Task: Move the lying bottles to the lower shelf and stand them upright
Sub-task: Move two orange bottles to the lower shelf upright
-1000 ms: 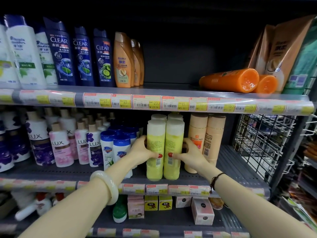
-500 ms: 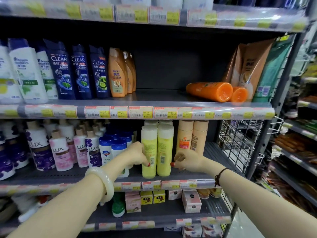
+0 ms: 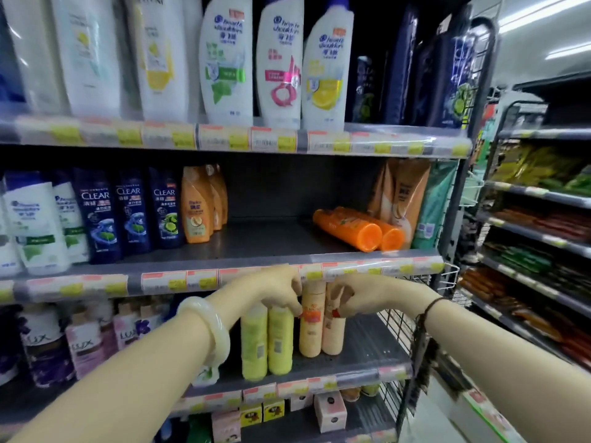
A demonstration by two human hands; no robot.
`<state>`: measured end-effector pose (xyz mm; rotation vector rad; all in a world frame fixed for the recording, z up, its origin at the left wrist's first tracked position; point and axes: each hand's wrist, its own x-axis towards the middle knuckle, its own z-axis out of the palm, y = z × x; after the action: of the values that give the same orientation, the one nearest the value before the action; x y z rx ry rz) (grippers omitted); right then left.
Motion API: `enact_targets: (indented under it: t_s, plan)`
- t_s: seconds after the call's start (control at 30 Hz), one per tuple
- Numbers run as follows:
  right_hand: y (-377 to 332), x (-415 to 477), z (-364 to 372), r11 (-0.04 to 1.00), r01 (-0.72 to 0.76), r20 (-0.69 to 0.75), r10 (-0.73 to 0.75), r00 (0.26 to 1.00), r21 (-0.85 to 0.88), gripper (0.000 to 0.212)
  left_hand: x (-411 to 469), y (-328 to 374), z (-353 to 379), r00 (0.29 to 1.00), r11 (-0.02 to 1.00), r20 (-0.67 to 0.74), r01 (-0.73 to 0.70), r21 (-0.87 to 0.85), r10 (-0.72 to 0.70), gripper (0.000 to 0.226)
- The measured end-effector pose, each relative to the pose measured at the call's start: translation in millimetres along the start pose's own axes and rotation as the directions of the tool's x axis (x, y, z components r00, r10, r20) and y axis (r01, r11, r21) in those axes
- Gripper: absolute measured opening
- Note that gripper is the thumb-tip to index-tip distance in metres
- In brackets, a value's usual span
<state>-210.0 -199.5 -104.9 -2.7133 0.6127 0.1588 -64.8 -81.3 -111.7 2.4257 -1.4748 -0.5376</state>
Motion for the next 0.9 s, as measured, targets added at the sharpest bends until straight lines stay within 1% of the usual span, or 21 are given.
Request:
enact_targets:
  t_s: [0.07,0.13,0.2,0.27,0.4,0.57,0.67,0.77,0.9]
  plan:
    - [-1,-9,-20,1.0,-0.012,-0.027,0.012,1.0,-0.009,0.036,3,16,-15,0.998,0.998,-0.045,-0.046,0.033,0.047,0.043]
    - [3,-15,-35,0.999,-0.046,-0.063,0.046,0.997,-0.007,0.039,5,30,-28,0.994,0.996,-0.07,-0.08,0.049,0.084,0.04]
    - [7,-20,-48,0.997,-0.08,-0.093,0.079,0.992,-0.003,0.043,10,42,-40,0.992,0.992,-0.057,-0.108,0.059,0.112,0.044]
    - [12,-25,-59,0.995,-0.095,-0.113,0.094,0.989,-0.008,0.042,16,51,-50,0.99,0.99,-0.041,-0.132,0.05,0.134,0.047]
    - [25,-31,-80,0.989,-0.144,-0.171,0.138,0.976,-0.026,0.043,29,65,-69,0.98,0.982,-0.066,-0.188,0.016,0.189,0.051]
    - [40,-27,-105,0.984,-0.177,-0.195,0.168,0.966,-0.03,0.039,49,78,-84,0.981,0.982,-0.05,-0.189,-0.033,0.187,0.051]
    - [50,-21,-121,0.985,-0.169,-0.211,0.16,0.964,-0.025,0.041,63,86,-88,0.983,0.984,-0.062,-0.174,-0.047,0.171,0.049]
    - [66,-8,-133,0.985,-0.168,-0.208,0.157,0.965,-0.037,0.04,76,94,-88,0.989,0.988,-0.071,-0.136,-0.069,0.131,0.05]
    - [90,16,-142,0.988,-0.149,-0.229,0.136,0.964,-0.042,0.038,96,102,-84,0.994,0.984,-0.103,-0.058,-0.167,0.041,0.051]
